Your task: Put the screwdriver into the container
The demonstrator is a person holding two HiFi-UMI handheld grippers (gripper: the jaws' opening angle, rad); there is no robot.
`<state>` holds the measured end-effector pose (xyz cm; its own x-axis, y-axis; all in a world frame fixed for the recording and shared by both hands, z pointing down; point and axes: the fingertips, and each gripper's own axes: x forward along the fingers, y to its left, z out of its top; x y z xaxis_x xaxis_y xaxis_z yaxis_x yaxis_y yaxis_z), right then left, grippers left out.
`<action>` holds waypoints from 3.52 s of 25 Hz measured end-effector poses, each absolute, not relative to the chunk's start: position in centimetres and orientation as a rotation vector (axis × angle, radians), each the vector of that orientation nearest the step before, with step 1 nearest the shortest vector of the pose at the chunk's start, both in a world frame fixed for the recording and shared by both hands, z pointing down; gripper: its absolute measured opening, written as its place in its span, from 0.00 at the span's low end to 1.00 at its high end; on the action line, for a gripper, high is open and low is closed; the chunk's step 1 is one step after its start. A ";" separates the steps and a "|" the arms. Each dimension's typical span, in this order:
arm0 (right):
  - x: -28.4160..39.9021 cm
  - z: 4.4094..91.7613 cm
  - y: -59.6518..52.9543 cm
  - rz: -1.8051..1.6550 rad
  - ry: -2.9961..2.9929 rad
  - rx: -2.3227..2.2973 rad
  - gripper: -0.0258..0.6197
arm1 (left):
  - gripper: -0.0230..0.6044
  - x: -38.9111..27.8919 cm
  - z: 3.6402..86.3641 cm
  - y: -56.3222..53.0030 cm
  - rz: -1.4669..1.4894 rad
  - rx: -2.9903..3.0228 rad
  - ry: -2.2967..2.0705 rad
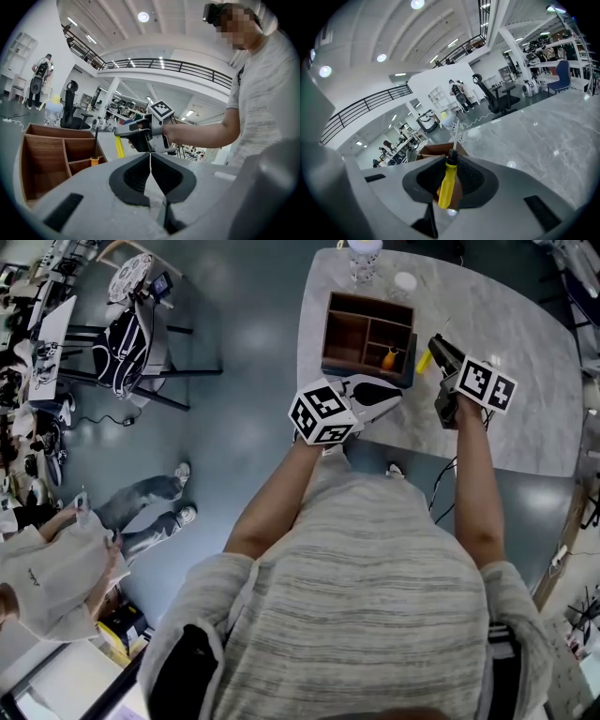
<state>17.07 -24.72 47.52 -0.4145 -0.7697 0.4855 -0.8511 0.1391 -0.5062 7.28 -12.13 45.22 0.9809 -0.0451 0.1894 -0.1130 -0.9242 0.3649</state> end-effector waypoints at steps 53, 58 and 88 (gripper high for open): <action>9.9 50.4 -22.3 0.461 -2.329 1.464 0.16 | 0.07 6.0 45.3 -11.0 0.262 2.743 -0.123; 10.0 49.7 -22.5 0.466 -2.351 1.472 0.16 | 0.07 6.2 45.0 -10.9 0.260 2.746 -0.117; 10.1 45.8 -19.8 0.471 -2.487 1.508 0.13 | 0.07 6.7 45.5 -12.0 0.268 2.749 -0.114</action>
